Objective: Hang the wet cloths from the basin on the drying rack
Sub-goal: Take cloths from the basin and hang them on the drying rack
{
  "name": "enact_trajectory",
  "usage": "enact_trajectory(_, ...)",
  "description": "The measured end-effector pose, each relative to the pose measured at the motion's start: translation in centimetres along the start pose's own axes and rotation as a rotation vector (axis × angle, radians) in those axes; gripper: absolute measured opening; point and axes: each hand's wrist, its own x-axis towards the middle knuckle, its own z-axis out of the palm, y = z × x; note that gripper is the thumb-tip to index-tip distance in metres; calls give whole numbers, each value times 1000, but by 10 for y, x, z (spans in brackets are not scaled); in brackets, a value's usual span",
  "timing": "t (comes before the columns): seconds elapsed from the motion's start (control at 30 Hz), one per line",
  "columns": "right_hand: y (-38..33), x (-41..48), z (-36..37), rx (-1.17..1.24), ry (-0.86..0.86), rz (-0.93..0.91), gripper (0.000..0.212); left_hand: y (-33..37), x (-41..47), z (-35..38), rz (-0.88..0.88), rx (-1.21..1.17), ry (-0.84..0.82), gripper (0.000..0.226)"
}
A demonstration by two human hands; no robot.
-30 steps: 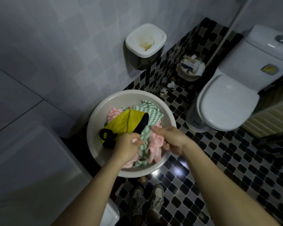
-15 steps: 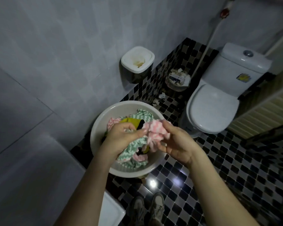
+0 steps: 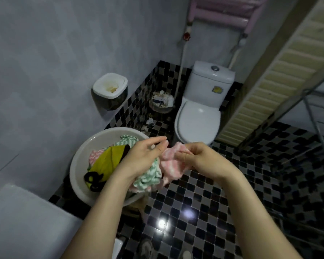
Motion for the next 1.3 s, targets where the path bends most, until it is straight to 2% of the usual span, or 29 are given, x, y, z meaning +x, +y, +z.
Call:
enact_trajectory(0.1, 6, -26, -17, -234, 119, -37, 18, 20, -1, 25, 77, 196, -148, 50)
enact_trajectory(0.17, 14, -47, -30, -297, 190, -64, 15, 32, 0, 50, 137, 350, -207, 37)
enact_trajectory(0.27, 32, -83, -49, -300, 261, -68, 12, 40, -2, 89, 222, 411, -153, 9)
enact_trajectory(0.37, 62, -128, -74, -298, 414, -57, 23, 52, -9, 134, 273, 371, -125, 18)
enact_trajectory(0.47, 97, -188, -108, -346, 599, -41, 33, 69, -20, 186, 310, 316, -178, 23)
enact_trajectory(0.6, 133, -279, -156, -305, 652, 32, 23, 90, -38, 255, 317, 326, -287, 27)
enact_trajectory(0.73, 162, -360, -207, -302, 614, 153, 21, 101, -54, 323, 334, 406, -367, 22)
enact_trajectory(0.83, 186, -407, -240, -295, 724, 201, 20, 106, -62, 380, 381, 526, -472, 19)
enact_trajectory(0.9, 201, -421, -258, -210, 851, 194, 21, 107, -60, 410, 410, 564, -464, 16)
enact_trajectory(1.03, 226, -420, -286, -161, 1076, 154, 25, 110, -51, 453, 494, 513, -321, 13)
enact_trajectory(1.13, 242, -422, -306, -120, 1232, 117, 22, 119, -44, 489, 549, 507, -279, 13)
enact_trajectory(1.23, 255, -423, -324, -85, 1396, 56, 19, 129, -37, 513, 629, 500, -298, 11)
enact_trajectory(1.3, 267, -426, -326, -68, 1446, 72, 21, 129, -36, 520, 677, 533, -337, 10)
